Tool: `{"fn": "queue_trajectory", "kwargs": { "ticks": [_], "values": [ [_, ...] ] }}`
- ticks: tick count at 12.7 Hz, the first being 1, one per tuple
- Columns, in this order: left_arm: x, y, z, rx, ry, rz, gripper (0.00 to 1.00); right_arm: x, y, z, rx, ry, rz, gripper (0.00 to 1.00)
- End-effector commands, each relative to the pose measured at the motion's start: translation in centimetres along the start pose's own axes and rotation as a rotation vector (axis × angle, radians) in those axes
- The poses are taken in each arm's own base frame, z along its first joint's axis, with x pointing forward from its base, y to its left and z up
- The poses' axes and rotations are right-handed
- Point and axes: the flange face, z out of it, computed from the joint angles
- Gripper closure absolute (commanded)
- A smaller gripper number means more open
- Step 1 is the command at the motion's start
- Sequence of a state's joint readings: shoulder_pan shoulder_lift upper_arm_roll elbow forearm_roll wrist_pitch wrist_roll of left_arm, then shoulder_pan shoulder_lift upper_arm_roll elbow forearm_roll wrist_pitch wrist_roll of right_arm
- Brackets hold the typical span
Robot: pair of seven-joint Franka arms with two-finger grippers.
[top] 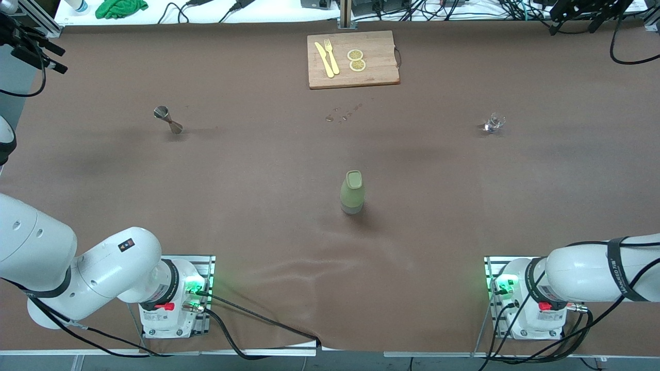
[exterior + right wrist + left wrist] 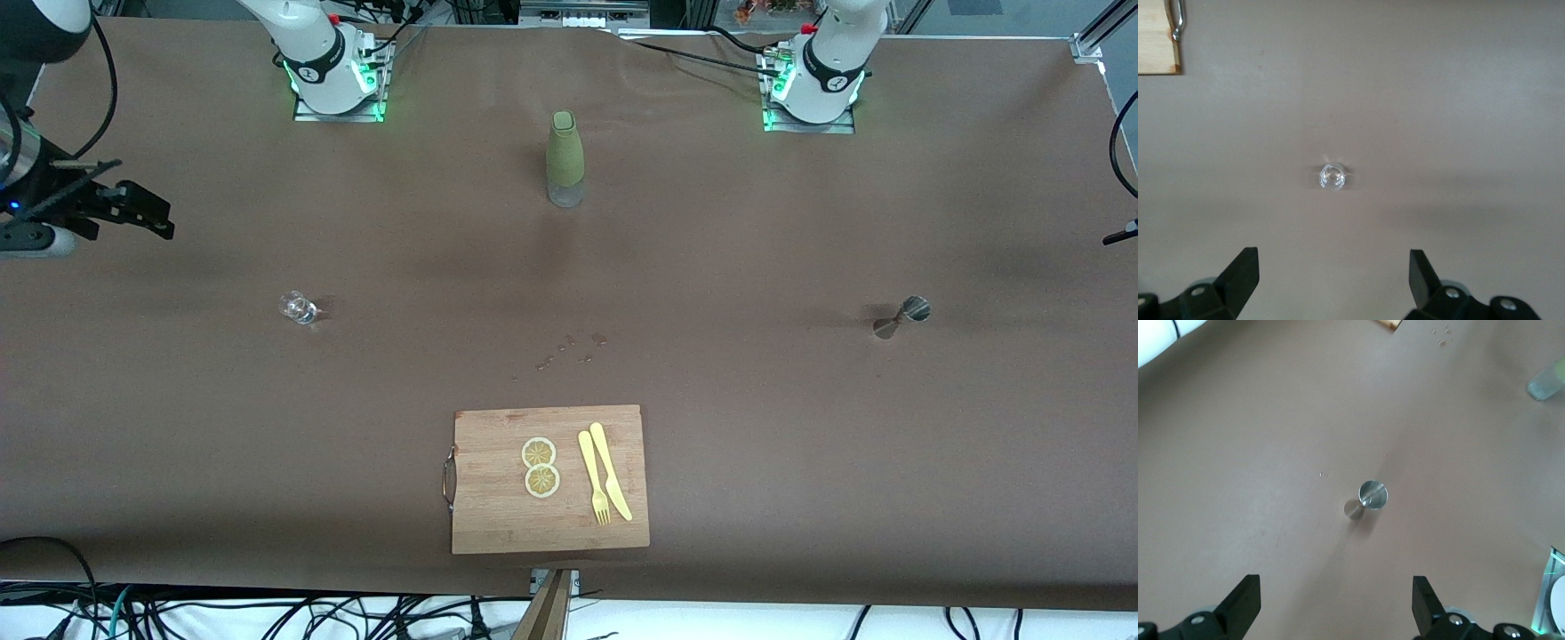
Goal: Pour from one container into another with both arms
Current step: 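Lower the right gripper to the beaker while the left gripper reaches the jigger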
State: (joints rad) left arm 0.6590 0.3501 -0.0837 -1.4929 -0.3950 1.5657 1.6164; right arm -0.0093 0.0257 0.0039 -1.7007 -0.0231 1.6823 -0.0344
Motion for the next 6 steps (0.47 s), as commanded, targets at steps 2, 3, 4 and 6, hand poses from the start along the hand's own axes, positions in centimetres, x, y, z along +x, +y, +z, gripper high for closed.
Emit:
{"fn": "queue_trajectory", "kwargs": {
  "ticks": [2,3,4,6],
  "values": [
    [-1.8,-2.1,2.2,-0.039,0.120,0.088,0.00,1.8,-0.2,4.1,0.001,-0.072,-0.031,0.00],
    [-2.4,-2.4,2.6,-0.041,0.150,0.106,0.00,2.4,0.0,5.5,0.003,-0.094,-0.072,0.00],
    [-2.8,-2.6,3.1,-0.048,0.172,0.115,0.00,2.7,0.2,6.5,0.007,-0.108,-0.115,0.00],
    [-3.9,-3.5,4.8,-0.066,0.209,0.132,0.00,3.3,0.8,8.4,0.015,-0.138,-0.185,0.00]
  ]
}}
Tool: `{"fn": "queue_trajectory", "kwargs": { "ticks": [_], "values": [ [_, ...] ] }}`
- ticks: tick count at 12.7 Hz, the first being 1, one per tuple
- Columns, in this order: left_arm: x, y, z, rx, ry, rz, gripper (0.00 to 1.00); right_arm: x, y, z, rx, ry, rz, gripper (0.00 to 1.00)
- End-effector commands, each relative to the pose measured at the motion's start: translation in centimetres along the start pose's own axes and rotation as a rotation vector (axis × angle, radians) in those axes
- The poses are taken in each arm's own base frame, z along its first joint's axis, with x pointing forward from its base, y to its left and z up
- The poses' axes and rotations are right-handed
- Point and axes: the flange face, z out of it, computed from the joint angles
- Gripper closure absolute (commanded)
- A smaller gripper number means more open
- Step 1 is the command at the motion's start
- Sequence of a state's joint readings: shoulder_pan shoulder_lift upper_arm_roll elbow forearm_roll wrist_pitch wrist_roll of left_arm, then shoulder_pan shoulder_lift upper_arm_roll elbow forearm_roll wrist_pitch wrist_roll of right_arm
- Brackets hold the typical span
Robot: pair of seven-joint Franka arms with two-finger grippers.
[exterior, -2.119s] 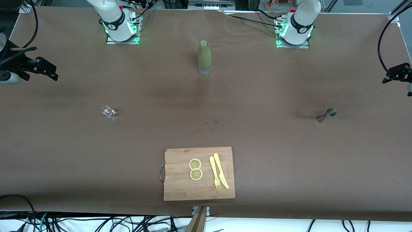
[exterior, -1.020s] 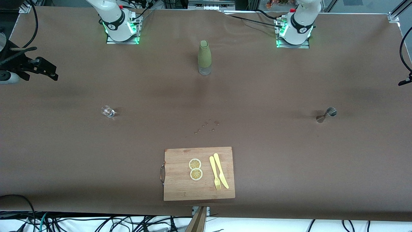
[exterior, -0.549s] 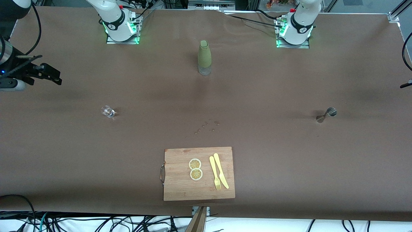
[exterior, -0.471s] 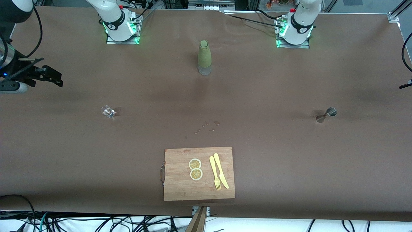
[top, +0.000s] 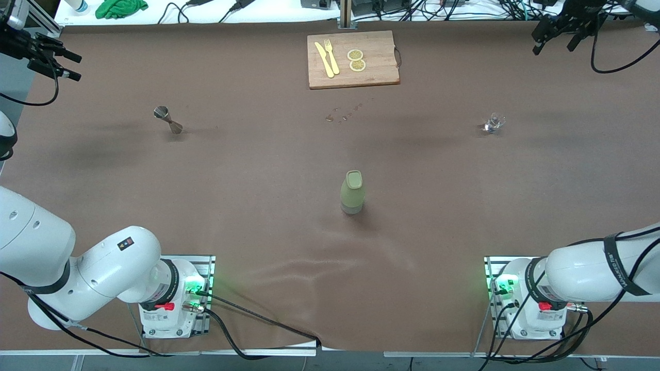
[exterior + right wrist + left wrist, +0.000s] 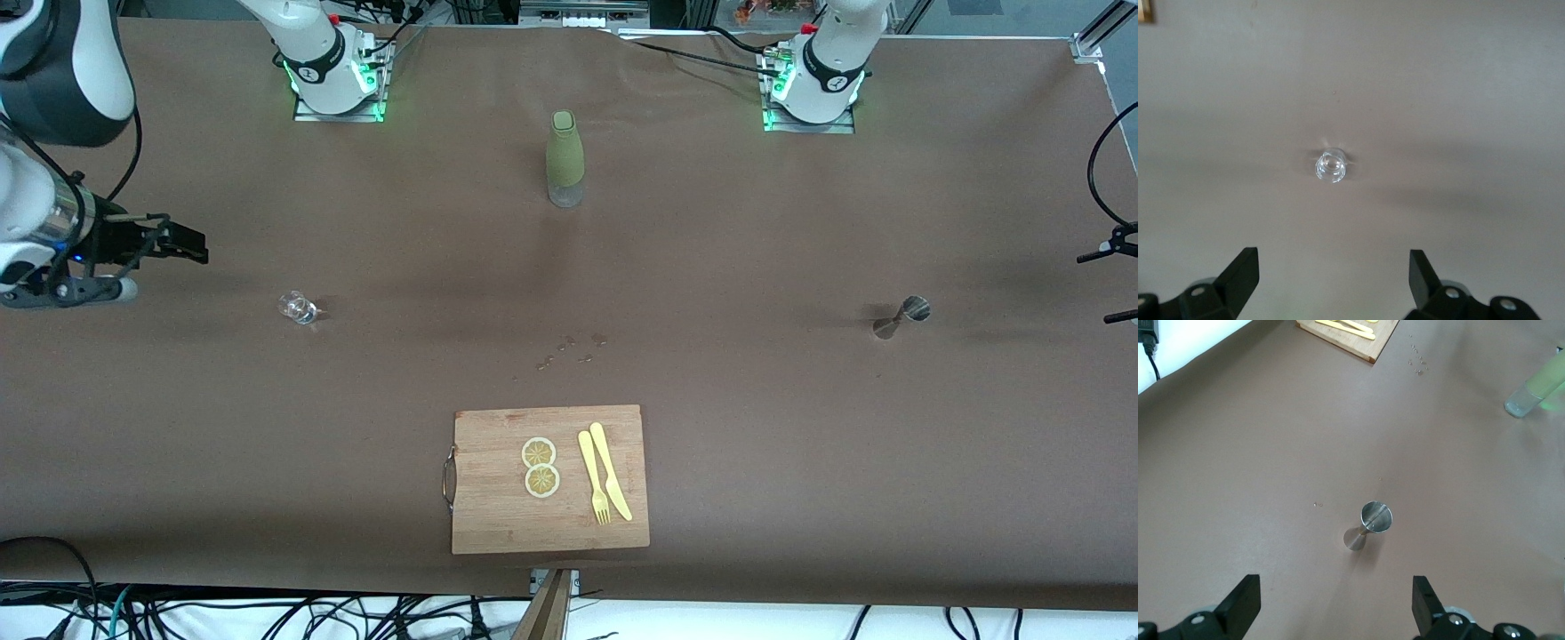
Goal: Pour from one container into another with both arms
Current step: 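Lower the right gripper to the beaker while the left gripper reaches the jigger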
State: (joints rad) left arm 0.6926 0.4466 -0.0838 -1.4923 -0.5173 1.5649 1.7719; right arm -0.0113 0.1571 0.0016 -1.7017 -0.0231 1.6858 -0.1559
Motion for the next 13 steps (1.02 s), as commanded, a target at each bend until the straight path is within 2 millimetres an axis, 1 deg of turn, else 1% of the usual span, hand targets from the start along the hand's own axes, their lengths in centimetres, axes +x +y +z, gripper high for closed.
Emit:
{"fn": "queue_trajectory", "kwargs": {
  "ticks": [1,2,3,5,7,8,9,10,11,12,13],
  "values": [
    [-2.0,-1.1,1.0,-0.019,0.084,0.066,0.00,0.9,1.0,1.6,0.000,-0.019,-0.116,0.00],
    [-2.9,-1.2,1.6,-0.039,0.090,0.069,0.00,1.3,1.3,2.4,0.004,-0.023,-0.189,0.00],
    [-3.3,-1.2,2.3,-0.063,0.097,0.090,0.00,1.8,2.1,3.4,0.011,-0.030,-0.248,0.00],
    [-5.0,-1.6,3.9,-0.094,0.122,0.133,0.00,2.1,2.4,4.2,0.015,-0.029,-0.356,0.00],
    [-6.8,-1.8,6.4,-0.161,0.168,0.164,0.00,2.6,3.4,5.7,0.034,-0.041,-0.484,0.00],
    [-7.0,-1.8,7.0,-0.174,0.173,0.180,0.00,2.5,4.6,6.0,0.063,-0.013,-0.541,0.00],
    [-7.1,-1.8,7.7,-0.183,0.178,0.183,0.00,2.6,5.1,6.6,0.083,0.012,-0.585,0.00],
    [-7.3,-2.0,8.6,-0.200,0.189,0.203,0.00,2.5,5.6,7.0,0.085,0.024,-0.598,0.00],
    [-7.3,-2.3,9.4,-0.203,0.212,0.228,0.00,2.1,6.6,7.5,0.098,0.037,-0.608,0.00],
    [-7.8,-2.7,10.9,-0.212,0.245,0.248,0.00,1.7,7.3,8.1,0.149,0.081,-0.632,0.00],
    [-8.3,-2.8,11.8,-0.222,0.255,0.252,0.00,1.4,8.2,9.1,0.192,0.126,-0.649,0.00]
  ]
}}
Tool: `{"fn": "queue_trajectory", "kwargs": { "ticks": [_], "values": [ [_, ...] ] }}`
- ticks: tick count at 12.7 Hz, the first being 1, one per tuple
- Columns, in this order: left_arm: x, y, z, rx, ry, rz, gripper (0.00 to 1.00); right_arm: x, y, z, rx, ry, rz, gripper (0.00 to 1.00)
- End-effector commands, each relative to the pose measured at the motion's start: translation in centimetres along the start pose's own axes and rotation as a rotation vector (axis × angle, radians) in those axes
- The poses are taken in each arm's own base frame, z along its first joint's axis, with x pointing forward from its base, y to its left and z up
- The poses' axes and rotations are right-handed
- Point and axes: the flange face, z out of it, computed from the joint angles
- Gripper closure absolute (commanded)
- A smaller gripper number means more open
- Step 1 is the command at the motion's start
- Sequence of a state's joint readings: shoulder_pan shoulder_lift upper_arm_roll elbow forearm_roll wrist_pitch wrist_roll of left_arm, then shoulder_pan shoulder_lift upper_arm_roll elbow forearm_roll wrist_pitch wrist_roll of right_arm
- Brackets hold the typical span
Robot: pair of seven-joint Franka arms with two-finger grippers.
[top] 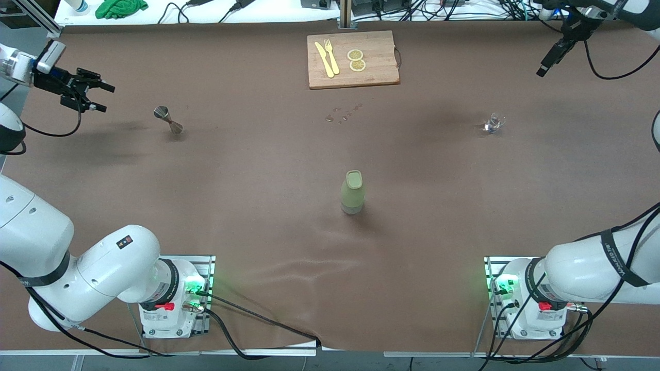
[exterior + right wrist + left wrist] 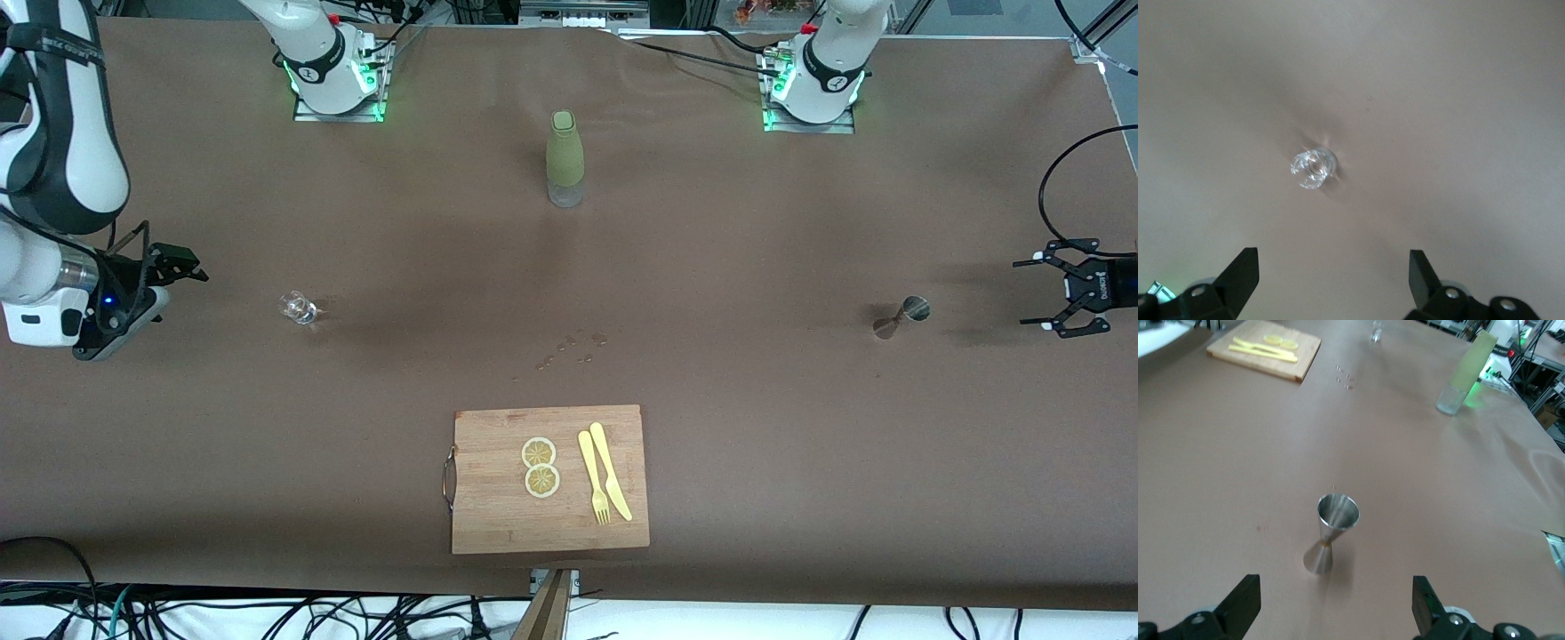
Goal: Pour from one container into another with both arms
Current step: 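Lower the right gripper to the beaker while the left gripper reaches the jigger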
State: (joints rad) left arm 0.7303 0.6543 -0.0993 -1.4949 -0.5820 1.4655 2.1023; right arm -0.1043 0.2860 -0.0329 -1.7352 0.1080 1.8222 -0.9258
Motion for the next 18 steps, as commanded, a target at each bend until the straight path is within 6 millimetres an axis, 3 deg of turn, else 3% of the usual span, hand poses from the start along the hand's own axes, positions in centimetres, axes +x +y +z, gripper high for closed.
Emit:
{"fn": "queue_trajectory", "kwargs": {
  "ticks": [1,4,8,10,13,18],
  "values": [
    [-1.8,-0.8,2.0,-0.023,0.065,0.051,0.00,-2.6,1.4,1.8,0.046,0.120,-0.058,0.00],
    [-2.9,-1.2,3.0,-0.015,0.104,0.111,0.00,-4.6,3.1,5.7,0.135,0.314,-0.205,0.00],
    [-4.6,-2.0,5.2,-0.017,0.157,0.127,0.00,-6.6,6.1,13.1,0.221,0.537,-0.382,0.00],
    [-5.2,-2.3,6.1,-0.015,0.182,0.141,0.00,-7.4,6.7,15.6,0.222,0.597,-0.462,0.00],
    [-5.6,-2.9,7.3,-0.018,0.206,0.159,0.00,-7.9,6.8,21.3,0.285,0.718,-0.555,0.00],
    [-6.1,-3.5,9.1,-0.021,0.241,0.195,0.00,-8.2,6.6,25.6,0.322,0.742,-0.643,0.00]
  ]
}}
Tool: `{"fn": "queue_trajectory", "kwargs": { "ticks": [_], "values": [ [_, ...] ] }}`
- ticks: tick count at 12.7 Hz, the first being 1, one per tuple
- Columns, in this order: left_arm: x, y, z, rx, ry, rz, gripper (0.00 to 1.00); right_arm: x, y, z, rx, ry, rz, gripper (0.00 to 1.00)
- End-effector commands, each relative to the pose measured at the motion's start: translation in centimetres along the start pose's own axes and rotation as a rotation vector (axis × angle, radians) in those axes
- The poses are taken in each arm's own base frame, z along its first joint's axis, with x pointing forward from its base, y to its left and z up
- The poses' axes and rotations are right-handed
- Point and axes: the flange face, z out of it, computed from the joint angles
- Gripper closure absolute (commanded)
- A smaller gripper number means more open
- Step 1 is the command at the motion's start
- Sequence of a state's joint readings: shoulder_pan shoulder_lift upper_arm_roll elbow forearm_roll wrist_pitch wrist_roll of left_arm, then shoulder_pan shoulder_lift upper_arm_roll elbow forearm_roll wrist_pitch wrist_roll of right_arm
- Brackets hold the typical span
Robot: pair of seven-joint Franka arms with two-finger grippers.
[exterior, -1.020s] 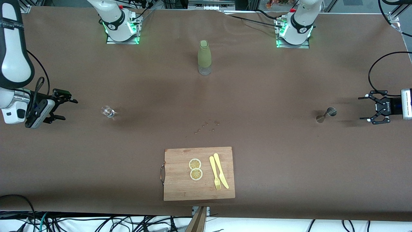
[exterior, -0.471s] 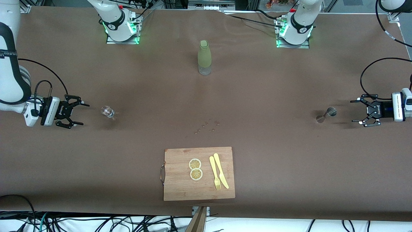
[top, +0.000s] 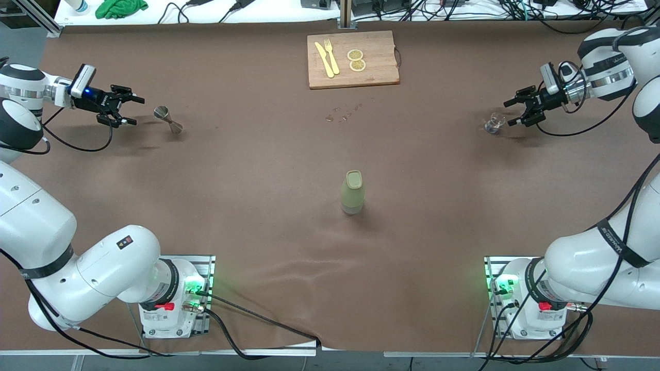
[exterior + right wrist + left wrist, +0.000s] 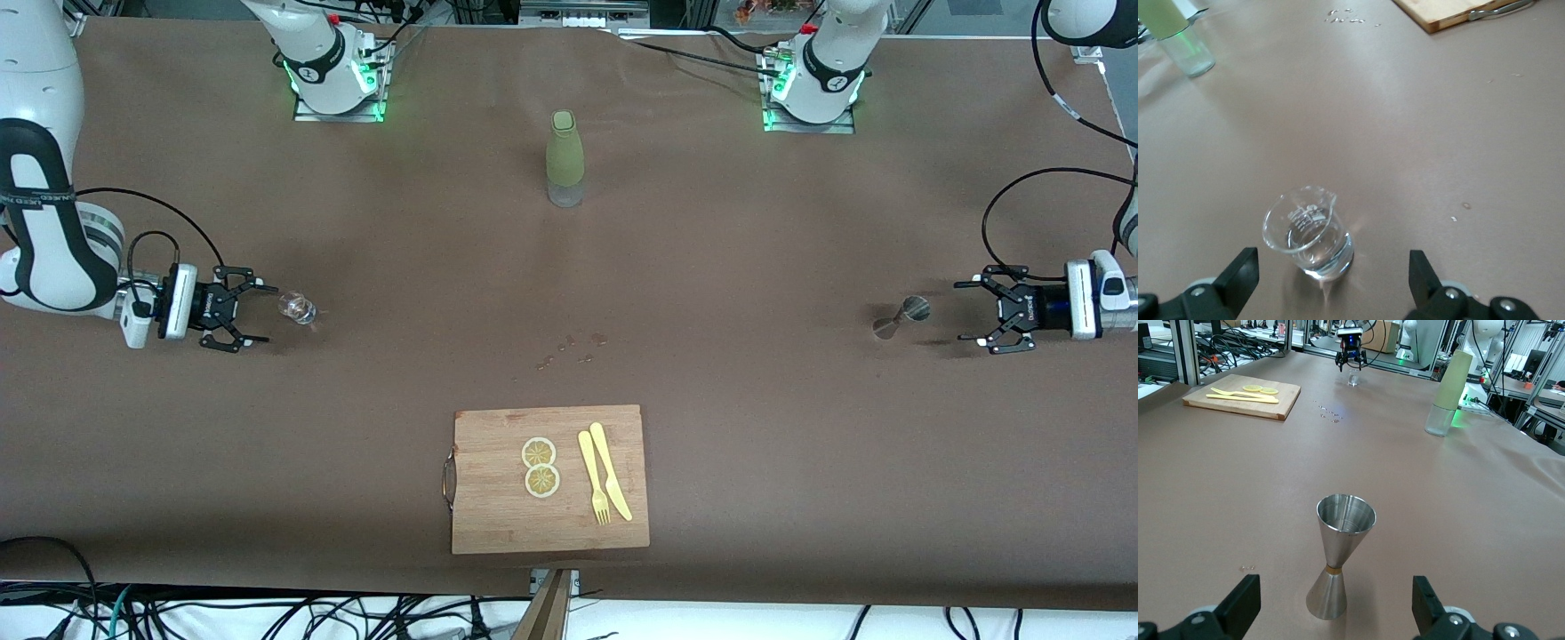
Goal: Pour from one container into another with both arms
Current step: 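Lower the right gripper to the beaker while the left gripper reaches the jigger, then close the right gripper on the beaker while the left gripper grasps the jigger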
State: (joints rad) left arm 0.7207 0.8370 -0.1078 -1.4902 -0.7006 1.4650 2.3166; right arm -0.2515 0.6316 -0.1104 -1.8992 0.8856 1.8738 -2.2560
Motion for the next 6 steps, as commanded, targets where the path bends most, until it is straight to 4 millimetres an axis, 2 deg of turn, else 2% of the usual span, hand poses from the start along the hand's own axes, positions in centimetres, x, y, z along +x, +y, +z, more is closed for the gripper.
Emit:
{"fn": "queue_trajectory", "kwargs": {
  "ticks": [1,5,6],
  "values": [
    [-0.2,-1.1,1.1,0.007,0.038,0.079,0.00,-0.7,0.0,0.6,0.014,0.039,-0.023,0.00],
    [-0.4,-2.3,3.6,0.012,0.081,0.121,0.00,-1.0,0.0,2.0,0.041,0.042,-0.037,0.00],
    [-0.6,-2.4,3.7,0.020,0.083,0.121,0.00,-0.8,0.0,2.2,0.045,0.041,-0.043,0.00]
  ]
}}
